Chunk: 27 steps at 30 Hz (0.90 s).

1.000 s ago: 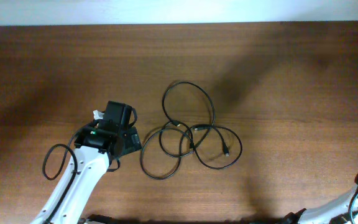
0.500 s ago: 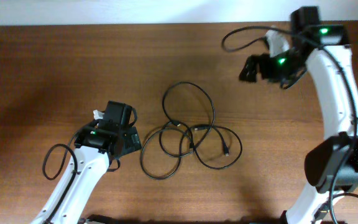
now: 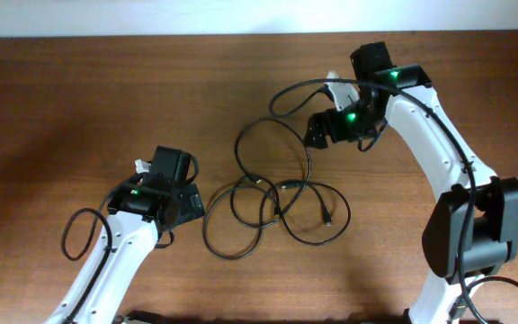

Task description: Untangle cables

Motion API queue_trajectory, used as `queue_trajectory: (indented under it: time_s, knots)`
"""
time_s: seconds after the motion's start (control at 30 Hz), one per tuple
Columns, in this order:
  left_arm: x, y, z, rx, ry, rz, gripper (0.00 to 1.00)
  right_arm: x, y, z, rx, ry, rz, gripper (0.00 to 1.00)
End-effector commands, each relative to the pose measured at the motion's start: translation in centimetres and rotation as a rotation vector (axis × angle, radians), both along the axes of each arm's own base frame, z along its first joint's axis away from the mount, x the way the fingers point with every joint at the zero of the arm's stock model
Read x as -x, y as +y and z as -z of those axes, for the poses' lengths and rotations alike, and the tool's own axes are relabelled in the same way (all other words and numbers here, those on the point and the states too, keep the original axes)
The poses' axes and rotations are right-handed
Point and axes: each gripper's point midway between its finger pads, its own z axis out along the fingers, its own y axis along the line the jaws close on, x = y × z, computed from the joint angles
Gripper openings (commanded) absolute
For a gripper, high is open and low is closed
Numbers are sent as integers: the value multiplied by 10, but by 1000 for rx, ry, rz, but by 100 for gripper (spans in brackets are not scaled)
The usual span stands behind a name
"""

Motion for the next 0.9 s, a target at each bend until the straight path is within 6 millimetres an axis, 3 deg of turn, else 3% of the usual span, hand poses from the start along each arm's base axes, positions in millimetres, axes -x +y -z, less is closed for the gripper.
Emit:
queue_trajectory:
  time_s: [0.0, 0.1, 0.17, 0.2, 0.33, 0.37, 0.4, 0.43, 0.53, 0.6, 0.63, 0.7, 0.8, 0.83, 0.87]
  knots:
    - [0, 2, 0, -9, 5, 11, 99, -8, 10, 27, 7, 17, -27, 95]
    - [0, 2, 0, -9, 5, 11, 99, -4, 28, 59, 16, 68, -68, 95]
    - [0, 2, 0, -9, 5, 11, 99, 2, 53, 74, 27, 67, -128, 95]
    - [0, 2, 0, -9, 5, 11, 99, 1, 60, 80, 65, 43, -148, 78]
    - [0, 2, 0, -9, 5, 11, 99, 17, 75, 85, 78, 61, -193, 67]
    - [0, 2, 0, -9, 5, 11, 99, 21, 73, 92, 82, 73, -195, 57]
    - [0, 2, 0, -9, 5, 11, 99, 25, 72, 97, 85, 85, -195, 37]
    - [0, 2, 0, -9, 5, 11, 99, 29, 69, 99, 90, 100, -193, 7]
    - [0, 2, 0, -9, 5, 11, 99, 38, 61, 84, 121, 142, -180, 4]
    - [0, 2, 0, -9, 5, 11, 99, 25, 46, 40, 218, 74, -160, 4]
    - [0, 2, 0, -9, 5, 11, 99, 14, 41, 7, 252, 7, -145, 4]
    - [0, 2, 0, -9, 5, 11, 99, -16, 29, -113, 285, -268, -74, 4]
    - [0, 2, 0, -9, 5, 11, 99, -29, 26, -226, 214, -565, 6, 4]
    - [0, 2, 0, -9, 5, 11, 99, -27, 26, -257, 179, -647, 24, 4]
    - [0, 2, 0, -9, 5, 11, 99, -25, 25, -273, 160, -690, 33, 4]
